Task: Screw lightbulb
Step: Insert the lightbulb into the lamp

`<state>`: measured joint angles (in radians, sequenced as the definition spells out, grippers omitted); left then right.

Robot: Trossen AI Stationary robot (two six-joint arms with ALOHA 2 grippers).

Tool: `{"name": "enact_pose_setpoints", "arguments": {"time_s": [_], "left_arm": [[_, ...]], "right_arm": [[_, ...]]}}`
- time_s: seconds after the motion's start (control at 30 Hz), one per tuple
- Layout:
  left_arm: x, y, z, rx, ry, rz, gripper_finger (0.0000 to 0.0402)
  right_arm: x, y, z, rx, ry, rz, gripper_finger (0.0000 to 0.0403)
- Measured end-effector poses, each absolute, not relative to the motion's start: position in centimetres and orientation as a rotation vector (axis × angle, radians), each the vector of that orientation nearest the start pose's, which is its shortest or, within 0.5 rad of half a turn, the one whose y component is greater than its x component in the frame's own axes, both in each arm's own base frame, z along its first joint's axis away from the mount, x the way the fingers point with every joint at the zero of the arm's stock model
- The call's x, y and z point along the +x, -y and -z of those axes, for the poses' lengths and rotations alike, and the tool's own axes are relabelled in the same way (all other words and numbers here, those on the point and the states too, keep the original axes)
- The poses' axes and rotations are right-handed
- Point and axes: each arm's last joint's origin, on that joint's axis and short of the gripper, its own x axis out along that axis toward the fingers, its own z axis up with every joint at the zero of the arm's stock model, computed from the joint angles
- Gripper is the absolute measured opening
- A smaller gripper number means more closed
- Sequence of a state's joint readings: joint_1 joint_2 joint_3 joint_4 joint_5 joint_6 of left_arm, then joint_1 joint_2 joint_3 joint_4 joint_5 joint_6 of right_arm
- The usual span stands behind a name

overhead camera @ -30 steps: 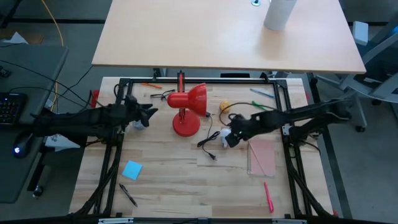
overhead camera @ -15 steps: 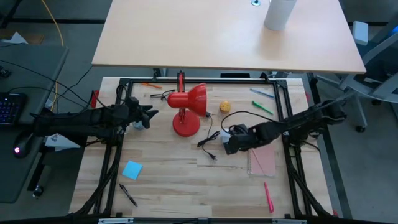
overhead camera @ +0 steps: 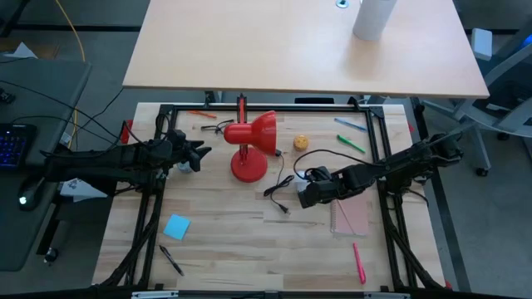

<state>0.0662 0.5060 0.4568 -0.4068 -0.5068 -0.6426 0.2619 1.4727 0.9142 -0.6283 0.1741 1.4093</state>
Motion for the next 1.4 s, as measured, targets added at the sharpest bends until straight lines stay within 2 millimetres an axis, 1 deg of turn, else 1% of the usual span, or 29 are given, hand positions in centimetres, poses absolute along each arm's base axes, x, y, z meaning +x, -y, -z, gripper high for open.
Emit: {"name": "enact_pose_setpoints", "arguments": {"time_s": [0.1,0.23,0.33,0.43,0.53,0.67,0.73,0.83,1.0,1.13,1.27,1.4], "left_arm": [[11.9,-2.2,-23.8,-0.513,-0.253,-0.684,0.0214],[11.9,-2.2,-23.8,-0.513,-0.253,-0.685,0.0214],[11.9,-2.2,-23.8,-0.513,-0.253,-0.685,0.0214],[11.9,-2.2,-23.8,-0.513,-0.254,-0.685,0.0214],[11.9,-2.2,-23.8,-0.496,-0.259,-0.682,0.0214],[11.9,-2.2,-23.8,-0.489,-0.262,-0.682,0.0214],[11.9,-2.2,-23.8,-0.488,-0.263,-0.682,0.0214],[11.9,-2.2,-23.8,-0.488,-0.265,-0.682,0.0214],[11.9,-2.2,-23.7,-0.485,-0.27,-0.686,0.0214],[11.8,-2.2,-23.5,-0.48,-0.293,-0.693,0.0214],[11.9,-2.2,-23.3,-0.48,-0.311,-0.699,0.0214],[12.1,-2.2,-23.2,-0.479,-0.326,-0.701,0.0214]], "right_arm": [[26.2,-6.5,-19.8,0.978,-0.99,0.7,0.0272],[26.2,-6.5,-19.8,0.983,-0.969,0.725,0.0281],[26.3,-6.2,-19.8,0.987,-0.952,0.745,0.0303],[26.6,-5.8,-19.3,0.975,-0.941,0.781,0.0328],[27.1,-5.4,-18.9,0.976,-0.915,0.804,0.0338],[27.5,-5.3,-18.4,1.059,-0.867,0.871,0.0339],[27.7,-5.5,-18.0,1.07,-0.821,0.914,0.0339],[28.1,-5.4,-16.9,1.06,-0.815,0.961,0.0339],[28.8,-4.5,-15.0,1.037,-0.816,1.039,0.0339],[29.7,-3.8,-13.6,1.068,-0.819,1.048,0.0339],[30.3,-3.5,-12.8,1.065,-0.796,1.061,0.0339],[30.5,-3.0,-12.6,1.088,-0.756,1.095,0.0332]]}}
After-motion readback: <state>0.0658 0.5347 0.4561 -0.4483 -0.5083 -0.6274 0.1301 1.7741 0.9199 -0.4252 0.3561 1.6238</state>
